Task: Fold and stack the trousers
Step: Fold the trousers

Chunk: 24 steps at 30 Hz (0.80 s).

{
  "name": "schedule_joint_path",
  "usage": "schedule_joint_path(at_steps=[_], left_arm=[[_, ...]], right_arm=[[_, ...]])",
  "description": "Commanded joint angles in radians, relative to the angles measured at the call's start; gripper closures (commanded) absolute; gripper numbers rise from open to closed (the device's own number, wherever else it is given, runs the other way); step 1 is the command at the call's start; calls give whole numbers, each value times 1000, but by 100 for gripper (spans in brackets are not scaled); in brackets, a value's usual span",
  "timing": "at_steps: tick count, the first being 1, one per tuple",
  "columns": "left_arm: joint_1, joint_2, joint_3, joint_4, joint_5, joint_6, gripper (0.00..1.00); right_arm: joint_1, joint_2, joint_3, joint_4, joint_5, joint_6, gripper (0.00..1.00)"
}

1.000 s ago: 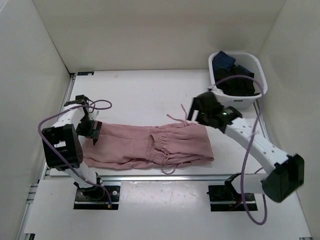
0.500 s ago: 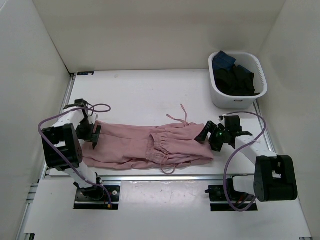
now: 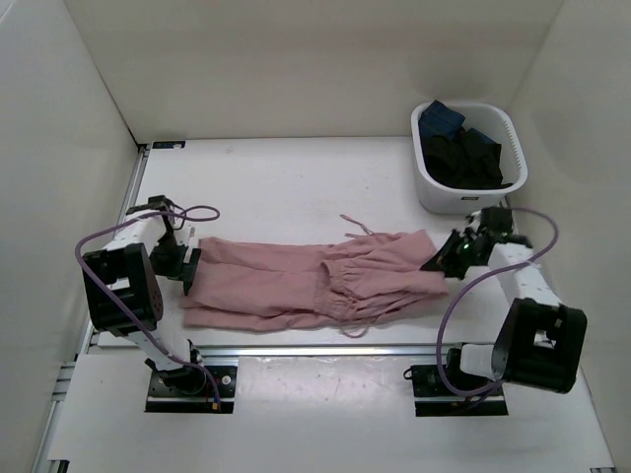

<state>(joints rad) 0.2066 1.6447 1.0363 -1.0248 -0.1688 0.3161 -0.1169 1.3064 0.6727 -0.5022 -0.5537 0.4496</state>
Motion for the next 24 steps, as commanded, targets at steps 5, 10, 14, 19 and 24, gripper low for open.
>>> schedule_joint_path(at_steps=[5,10,14,19,24], left_arm=[[-157,-57,74,-50,106,-18,0],[-263,3,114,-50,179,-18,0],[-348,72,166,-50,221,-9,0],[-368,119,206,-40,265,-9,0],[-368,139,167,-8,265,-9,0]], right_arm=[[-11,-73,629,-660,588,-155,100],[325,65,924,-831,862,4,100],[688,310,1100,-914,977,147,100],[890,562,1319,-914,1037,273,100],[938,760,1525,-793,1061,346,100]])
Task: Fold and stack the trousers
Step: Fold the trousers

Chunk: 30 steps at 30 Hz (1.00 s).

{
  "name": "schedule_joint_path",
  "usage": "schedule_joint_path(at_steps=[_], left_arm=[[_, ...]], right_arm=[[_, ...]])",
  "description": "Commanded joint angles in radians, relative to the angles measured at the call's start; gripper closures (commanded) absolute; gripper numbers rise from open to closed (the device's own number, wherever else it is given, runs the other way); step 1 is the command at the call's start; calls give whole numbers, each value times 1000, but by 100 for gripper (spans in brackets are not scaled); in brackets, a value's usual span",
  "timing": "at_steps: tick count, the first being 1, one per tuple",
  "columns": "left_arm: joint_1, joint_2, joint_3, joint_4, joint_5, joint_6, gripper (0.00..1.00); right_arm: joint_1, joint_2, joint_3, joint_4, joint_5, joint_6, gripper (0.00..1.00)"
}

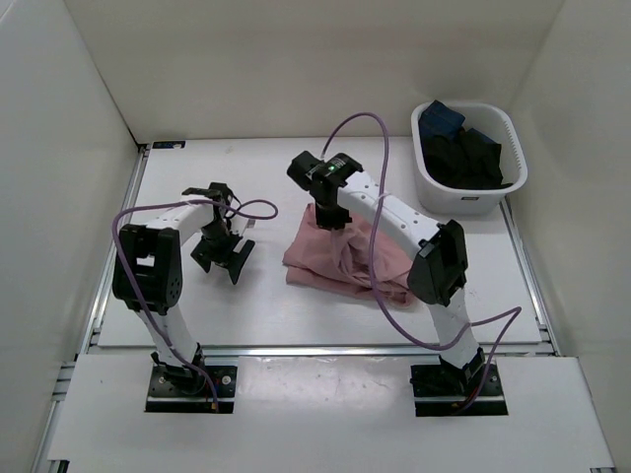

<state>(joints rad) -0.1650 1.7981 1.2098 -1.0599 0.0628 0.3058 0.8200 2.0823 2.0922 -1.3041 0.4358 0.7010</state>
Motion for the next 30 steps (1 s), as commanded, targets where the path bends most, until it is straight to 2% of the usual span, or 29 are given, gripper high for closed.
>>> schedule_joint_path(at_steps=[1,2,6,9,11,12,13,14,15,17,20,22,24,25,27,28,29,30], left_arm=[[4,-14,-7,37,34,1,0],[4,-5,-19,37,34,1,0],[4,-5,-39,46,43,10,0],[4,7,-49,55,43,10,0],[13,20,-49,66,43,10,0],[13,38,-49,66,43,10,0],[13,47,-49,77,43,10,0],[24,47,-49,77,43,10,0],[41,62,-49,77,43,10,0],[67,73,-49,77,32,10,0],[125,50,-13,77,2,29,0],[134,3,42,68,-52,38,0],[95,-32,100,37,-61,48,0],[72,-63,161,37,-61,65,0],[-15,-86,220,15,-29,87,0],[-45,-95,268,15,-12,87,0],[-74,-95,287,15,6,87,0],[-129,-95,304,15,49,87,0]], right_arm=[[1,-16,106,43,58,139,100],[1,-16,71,118,58,159,100],[22,-37,-62,232,5,245,100],[48,-24,-73,253,-5,269,100],[74,-12,-84,302,-46,237,95],[83,-11,-84,363,-71,217,88],[99,-2,-84,399,-136,160,56],[99,-2,-84,434,-173,132,37],[110,-2,-72,480,-201,108,9],[129,-2,-52,515,-235,25,1],[139,-121,-102,595,-203,-50,1],[139,-262,-255,646,-140,-66,1],[111,-403,-383,646,-11,21,1],[91,-444,-509,611,3,61,7],[18,-545,-645,585,3,174,22],[-23,-576,-711,585,-6,202,44],[-41,-629,-838,609,-15,219,54],[-54,-651,-897,627,-28,250,64]])
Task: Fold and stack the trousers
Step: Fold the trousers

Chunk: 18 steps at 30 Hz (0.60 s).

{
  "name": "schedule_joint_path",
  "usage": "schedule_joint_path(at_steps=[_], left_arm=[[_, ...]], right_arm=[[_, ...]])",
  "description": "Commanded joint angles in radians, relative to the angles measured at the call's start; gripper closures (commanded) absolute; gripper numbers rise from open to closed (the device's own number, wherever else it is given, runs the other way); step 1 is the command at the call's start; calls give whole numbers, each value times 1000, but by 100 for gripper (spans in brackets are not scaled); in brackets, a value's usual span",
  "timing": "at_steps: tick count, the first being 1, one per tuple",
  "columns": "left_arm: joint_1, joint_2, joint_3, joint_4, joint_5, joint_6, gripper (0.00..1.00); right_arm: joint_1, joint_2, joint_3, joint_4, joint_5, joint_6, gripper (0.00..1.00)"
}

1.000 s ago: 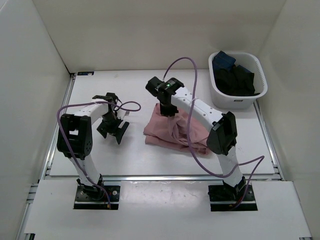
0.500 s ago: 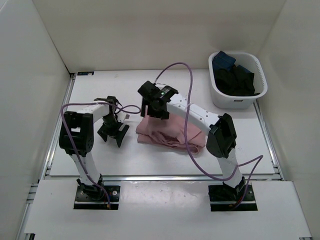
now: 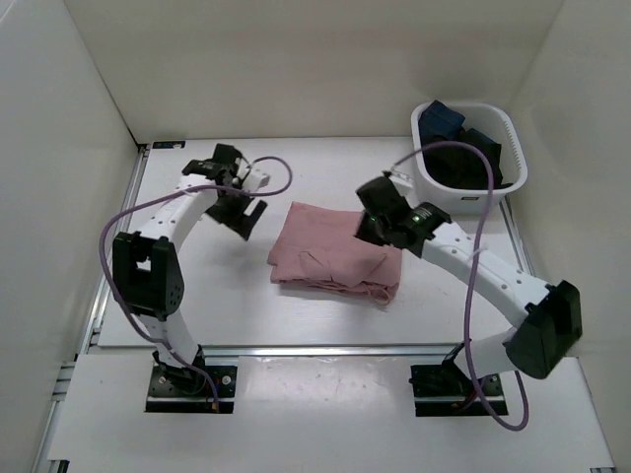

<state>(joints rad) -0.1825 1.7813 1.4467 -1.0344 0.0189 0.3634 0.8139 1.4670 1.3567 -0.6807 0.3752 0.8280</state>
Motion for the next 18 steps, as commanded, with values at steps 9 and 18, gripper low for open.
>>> schedule_joint_path(at_steps=[9,18], left_arm=[[-316,24,-15,89,161,-41,0],[-328,-5,-117,132,46,-61,0]], right_arm=[[-183,-74,-468,147,-41,117,96],[-271,150,-352,257,-217,-144,98]])
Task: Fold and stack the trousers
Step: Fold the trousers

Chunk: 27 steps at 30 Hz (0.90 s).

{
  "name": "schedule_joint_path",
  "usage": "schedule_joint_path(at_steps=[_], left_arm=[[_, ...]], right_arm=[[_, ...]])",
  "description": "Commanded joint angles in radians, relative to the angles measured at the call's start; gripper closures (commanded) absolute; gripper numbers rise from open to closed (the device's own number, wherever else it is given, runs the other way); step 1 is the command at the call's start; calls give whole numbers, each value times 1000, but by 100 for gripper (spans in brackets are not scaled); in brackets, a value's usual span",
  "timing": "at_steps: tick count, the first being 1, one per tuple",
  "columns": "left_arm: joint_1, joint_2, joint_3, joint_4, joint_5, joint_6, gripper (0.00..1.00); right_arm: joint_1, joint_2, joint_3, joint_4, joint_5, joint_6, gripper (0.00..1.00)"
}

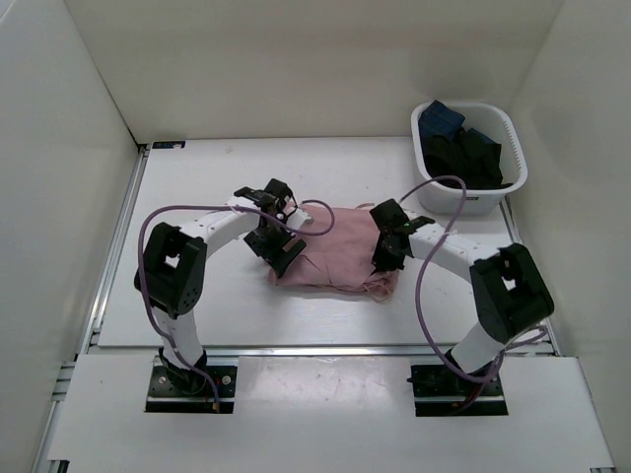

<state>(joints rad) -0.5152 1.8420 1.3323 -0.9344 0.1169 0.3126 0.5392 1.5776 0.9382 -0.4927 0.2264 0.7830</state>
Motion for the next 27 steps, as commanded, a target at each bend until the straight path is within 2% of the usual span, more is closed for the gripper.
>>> schedule_joint_path(at_steps=[1,5,8,10,11,12,13,14,16,17,18,20,21,22,24,27], left_arm=[[4,-79,-16,32,-62,-10,0],[24,-127,-54,43,-135,-10,0],[52,-159,-45,17,-138,-10,0],[63,-209,-54,8,-118,-20,0],[63,-234,-67,-4,-118,-20,0],[63,-262,-80,-4,-118,-20,0],[63,-326,-109,-4,-138,-20,0],[63,-360,-122,-4,-157,-20,0],[114,-423,-131,-14,-206,-32,0],[145,-475,-122,-27,-206,-49,0],[186,-496,-122,-36,-206,-61,0],[338,-553,-107,-49,-215,-105,0],[389,-572,-116,-49,-258,-140,0],[484,-605,-157,-49,-275,-161,0],[570,-644,-221,-38,-275,-173,0],[678,-737,-306,-3,-368,-161,0]], right_arm=[[-5,74,111,69,-79,-108,98],[-5,114,186,4,-117,-108,100],[-16,29,146,-7,-117,-93,100],[-59,-34,131,-27,-127,-171,100],[-80,-34,166,-67,-140,-209,96],[-123,-34,280,-123,-162,-303,93],[-136,-34,347,-264,-160,-347,83],[-136,-34,408,-327,-138,-382,66],[-147,-73,506,-435,-86,-444,16],[-162,-114,564,-514,-31,-444,1],[-179,-137,580,-550,-30,-423,1],[-244,-221,564,-613,-30,-364,1],[-267,-250,544,-622,-30,-347,1],[-309,-280,522,-632,-42,-332,1],[-338,-352,466,-665,-4,-317,1],[-392,-395,439,-710,30,-327,1]])
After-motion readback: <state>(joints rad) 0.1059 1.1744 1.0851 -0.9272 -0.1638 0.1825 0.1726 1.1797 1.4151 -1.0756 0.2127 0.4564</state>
